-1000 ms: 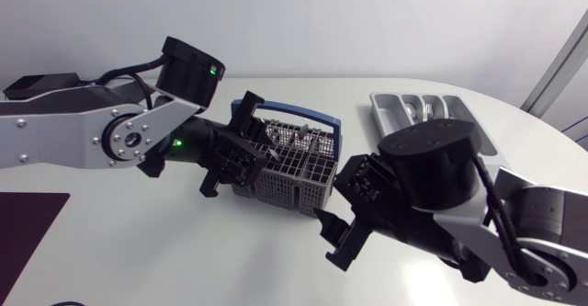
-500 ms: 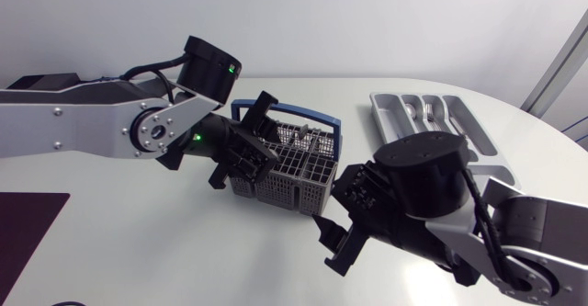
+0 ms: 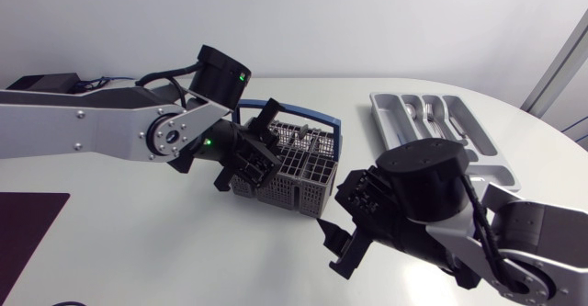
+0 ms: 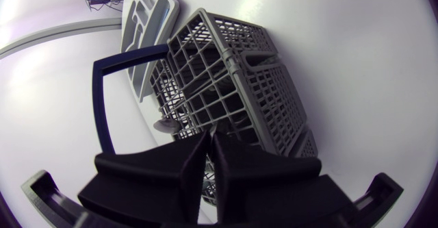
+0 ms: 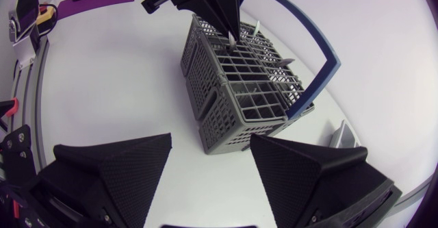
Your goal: Unload the cutlery basket into the drawer organizer.
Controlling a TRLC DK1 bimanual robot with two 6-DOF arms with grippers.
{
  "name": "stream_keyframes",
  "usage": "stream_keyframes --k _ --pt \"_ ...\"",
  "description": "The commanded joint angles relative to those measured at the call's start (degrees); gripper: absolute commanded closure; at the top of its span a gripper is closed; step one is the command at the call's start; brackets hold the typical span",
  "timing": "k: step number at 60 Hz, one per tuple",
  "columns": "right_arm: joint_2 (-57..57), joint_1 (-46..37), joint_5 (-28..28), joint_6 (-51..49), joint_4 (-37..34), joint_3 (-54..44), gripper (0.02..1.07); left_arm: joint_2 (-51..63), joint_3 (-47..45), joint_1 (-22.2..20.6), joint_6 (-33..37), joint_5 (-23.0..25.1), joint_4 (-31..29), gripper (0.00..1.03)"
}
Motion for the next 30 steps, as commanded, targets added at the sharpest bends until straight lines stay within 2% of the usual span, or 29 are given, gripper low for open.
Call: stream_keyframes --k 1,30 --pt "-0.5 -0.5 -0.2 -0.9 0.8 -1.4 0.24 1.0 1.2 -0.5 1.7 -0.5 0.5 1.0" --pt "-0.9 0.5 0.2 -1.0 0.2 -0.6 0.24 -4.9 1.8 -1.1 -3.2 -0.5 -0.3 1.0"
